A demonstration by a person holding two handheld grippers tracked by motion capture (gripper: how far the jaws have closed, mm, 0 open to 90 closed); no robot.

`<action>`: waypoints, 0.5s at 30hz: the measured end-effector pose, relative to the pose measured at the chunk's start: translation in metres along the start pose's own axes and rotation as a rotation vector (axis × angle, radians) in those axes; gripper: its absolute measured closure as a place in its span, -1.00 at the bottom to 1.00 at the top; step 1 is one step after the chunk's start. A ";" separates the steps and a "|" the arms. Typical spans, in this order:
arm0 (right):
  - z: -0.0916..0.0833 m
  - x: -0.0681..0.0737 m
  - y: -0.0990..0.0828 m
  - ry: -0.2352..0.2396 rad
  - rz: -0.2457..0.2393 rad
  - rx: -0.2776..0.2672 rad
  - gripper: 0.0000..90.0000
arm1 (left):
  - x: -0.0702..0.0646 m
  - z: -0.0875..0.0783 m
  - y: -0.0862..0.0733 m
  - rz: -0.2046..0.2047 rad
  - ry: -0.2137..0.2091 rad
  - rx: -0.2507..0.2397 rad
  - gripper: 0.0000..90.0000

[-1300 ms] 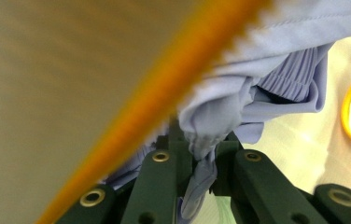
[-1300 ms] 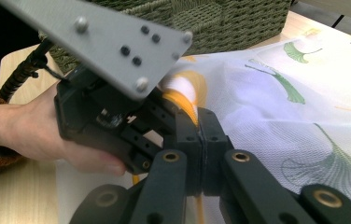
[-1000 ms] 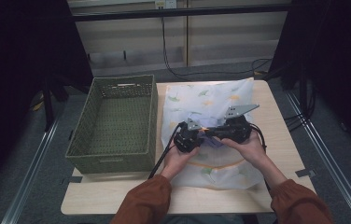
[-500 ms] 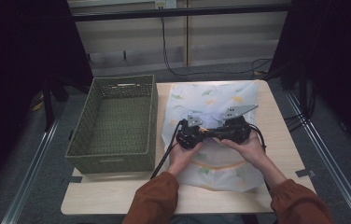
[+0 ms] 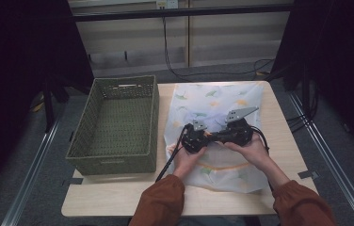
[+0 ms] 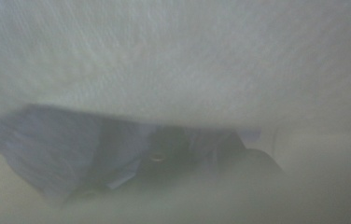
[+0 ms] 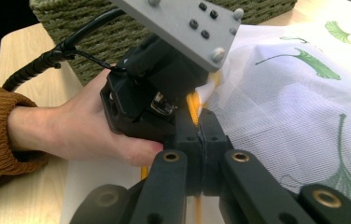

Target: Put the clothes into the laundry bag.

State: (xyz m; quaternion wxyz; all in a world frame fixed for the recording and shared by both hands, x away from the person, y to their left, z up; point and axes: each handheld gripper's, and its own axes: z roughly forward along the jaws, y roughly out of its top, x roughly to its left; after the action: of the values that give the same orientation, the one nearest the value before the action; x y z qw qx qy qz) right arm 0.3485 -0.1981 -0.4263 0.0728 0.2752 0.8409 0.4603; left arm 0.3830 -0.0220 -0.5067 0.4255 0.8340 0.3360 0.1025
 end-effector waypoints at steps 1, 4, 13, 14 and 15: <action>0.001 0.000 0.000 0.001 0.001 0.006 1.00 | 0.000 0.000 0.000 0.003 -0.007 0.002 0.74; 0.002 0.000 -0.001 -0.001 0.000 0.008 1.00 | 0.000 -0.003 0.000 -0.003 -0.018 0.007 0.65; -0.004 -0.003 0.000 -0.024 0.025 -0.025 1.00 | -0.005 -0.027 0.005 0.081 -0.053 0.013 0.26; -0.005 -0.003 0.000 -0.023 0.027 -0.025 1.00 | -0.005 -0.030 0.006 0.080 -0.065 0.013 0.23; -0.005 -0.003 0.000 -0.024 0.027 -0.026 1.00 | -0.005 -0.033 0.007 0.062 -0.083 0.007 0.21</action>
State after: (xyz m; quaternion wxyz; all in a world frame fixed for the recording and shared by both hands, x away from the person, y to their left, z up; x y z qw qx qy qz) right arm 0.3491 -0.2033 -0.4235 0.0800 0.2911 0.8301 0.4689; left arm 0.3671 -0.0068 -0.4801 0.4327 0.8491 0.2922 0.0796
